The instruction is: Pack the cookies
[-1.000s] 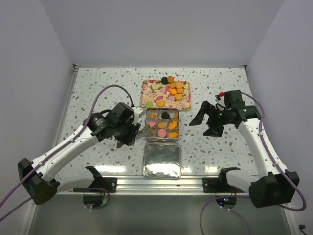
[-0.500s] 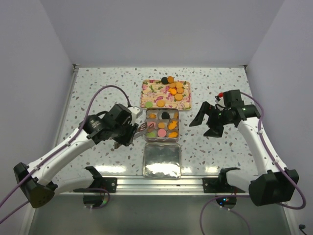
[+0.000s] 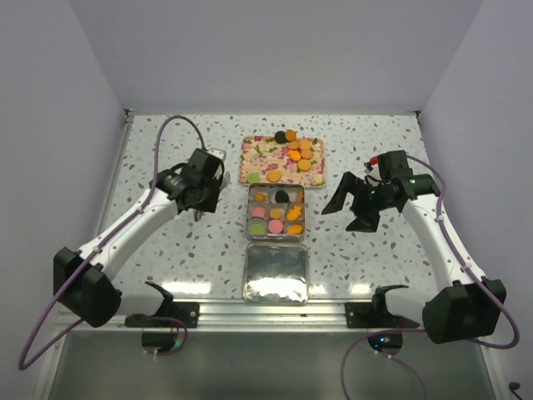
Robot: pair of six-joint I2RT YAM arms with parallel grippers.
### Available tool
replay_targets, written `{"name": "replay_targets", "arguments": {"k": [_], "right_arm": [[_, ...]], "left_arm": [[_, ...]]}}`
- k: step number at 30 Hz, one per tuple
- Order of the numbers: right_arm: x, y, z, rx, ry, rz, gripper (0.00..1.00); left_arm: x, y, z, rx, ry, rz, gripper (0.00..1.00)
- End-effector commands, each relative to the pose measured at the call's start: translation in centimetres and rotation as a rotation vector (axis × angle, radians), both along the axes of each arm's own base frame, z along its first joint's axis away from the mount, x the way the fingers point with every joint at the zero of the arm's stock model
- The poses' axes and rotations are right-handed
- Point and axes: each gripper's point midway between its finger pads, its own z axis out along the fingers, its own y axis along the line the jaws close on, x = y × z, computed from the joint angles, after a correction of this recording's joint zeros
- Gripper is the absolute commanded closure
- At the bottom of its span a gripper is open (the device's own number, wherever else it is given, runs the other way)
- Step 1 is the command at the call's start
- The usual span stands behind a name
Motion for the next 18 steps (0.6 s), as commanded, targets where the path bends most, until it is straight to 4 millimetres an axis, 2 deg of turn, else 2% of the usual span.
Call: {"name": "replay_targets", "arguments": {"k": [1,6,8,12,15,18], "right_arm": [[0.1,0.1,0.9,0.003,-0.039,0.025,0.01],[-0.4,-0.2,0.6,-0.015,-0.037,0.028,0.01],[-0.5,-0.4,0.7,-0.026,-0.041,0.026,0.01],[-0.5,-0.6,0.8,-0.04,-0.048,0.03,0.01],[-0.4,-0.6,0.8,-0.043,-0.049,0.03,0.01],[-0.2,-0.6,0.6,-0.044,-0.047,0.028,0.01]], "left_arm": [[3.4,-1.0,-2.8,0.0,-0.036,0.001,0.58],[5.2,-0.9,-6.7,0.022,-0.007,0.035,0.57],[5.5,-0.4,-7.7,0.023,0.023,0.055,0.48],[5.4,-0.8,-9.8,0.012,0.097,0.02,0.34],[5.2,-0.9,-9.9,0.011,0.107,-0.005,0.0],[5.1,-0.9,-9.8,0.006,0.109,-0.02,0.0]]}}
